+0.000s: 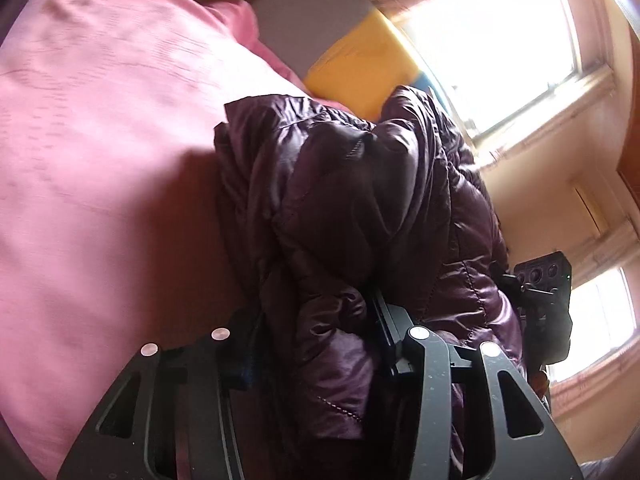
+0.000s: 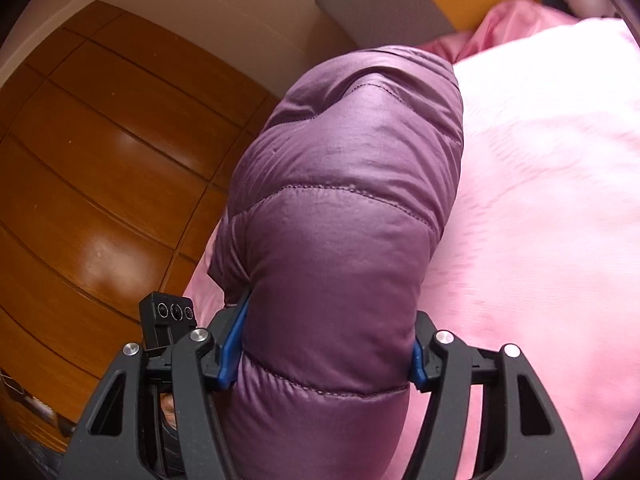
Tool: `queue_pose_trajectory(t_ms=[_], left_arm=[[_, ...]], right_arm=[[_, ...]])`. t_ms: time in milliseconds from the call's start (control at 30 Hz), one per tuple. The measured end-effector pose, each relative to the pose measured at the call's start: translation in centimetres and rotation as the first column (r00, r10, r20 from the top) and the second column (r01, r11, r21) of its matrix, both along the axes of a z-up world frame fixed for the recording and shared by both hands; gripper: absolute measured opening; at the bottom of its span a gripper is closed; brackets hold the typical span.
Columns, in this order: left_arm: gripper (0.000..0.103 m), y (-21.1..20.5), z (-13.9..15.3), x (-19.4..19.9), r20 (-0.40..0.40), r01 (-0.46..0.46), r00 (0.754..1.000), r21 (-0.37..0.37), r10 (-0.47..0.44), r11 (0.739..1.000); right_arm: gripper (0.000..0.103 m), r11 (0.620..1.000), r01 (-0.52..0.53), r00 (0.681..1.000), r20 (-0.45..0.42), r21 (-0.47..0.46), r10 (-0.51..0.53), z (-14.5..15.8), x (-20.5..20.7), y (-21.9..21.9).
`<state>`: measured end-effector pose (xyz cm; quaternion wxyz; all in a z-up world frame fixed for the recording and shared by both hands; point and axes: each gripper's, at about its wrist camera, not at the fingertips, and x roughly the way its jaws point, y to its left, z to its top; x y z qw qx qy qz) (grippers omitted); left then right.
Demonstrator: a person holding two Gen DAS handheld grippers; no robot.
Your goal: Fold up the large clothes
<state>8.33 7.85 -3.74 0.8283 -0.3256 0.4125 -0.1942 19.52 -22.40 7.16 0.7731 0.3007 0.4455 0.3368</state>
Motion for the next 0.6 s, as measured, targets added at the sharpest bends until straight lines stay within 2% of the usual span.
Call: queue_pose_trajectory(t_ms=[100,200,367,467,533,600], left_arm=[[0.044,-4.0,0.5,1.5,0.000,0.082,0.997,-0.008,-0.082,0.997],[0.044,-9.0,1.1,3.6,0.001,0.177,0.984,0.016,-0.177,0.984],[0.044,-18.7,2.2,7.0,-0.008,0.331,0.943,0.115,-0.332,0.937],[0.044,-22.8,2.3,9.1,-0.030,0.385,0.922,0.182,-0.387,0.905],[0.044,-24.6,2.0,10.2,-0.049,0.402,0.914,0.234,-0.402,0.885],[0.044,-25.7,1.8,10.4,-0.053,0.402,0.913,0.285,-0.405,0.870]], right_arm=[[0.062,0.997,0.072,0.997,0.028,-0.025,-0.072,1.2,-1.9,-4.2],[0.061,0.985,0.162,0.986,0.042,-0.050,-0.160,2.0,-3.9,-8.7],[0.061,0.945,0.307,0.952,0.047,-0.109,-0.304,1.8,-6.6,-15.7],[0.062,0.916,0.370,0.928,0.021,-0.153,-0.372,0.4,-7.9,-18.4],[0.068,0.899,0.399,0.913,-0.007,-0.179,-0.407,-0.7,-8.7,-19.5],[0.078,0.880,0.431,0.894,-0.035,-0.198,-0.446,-1.6,-9.5,-20.2]])
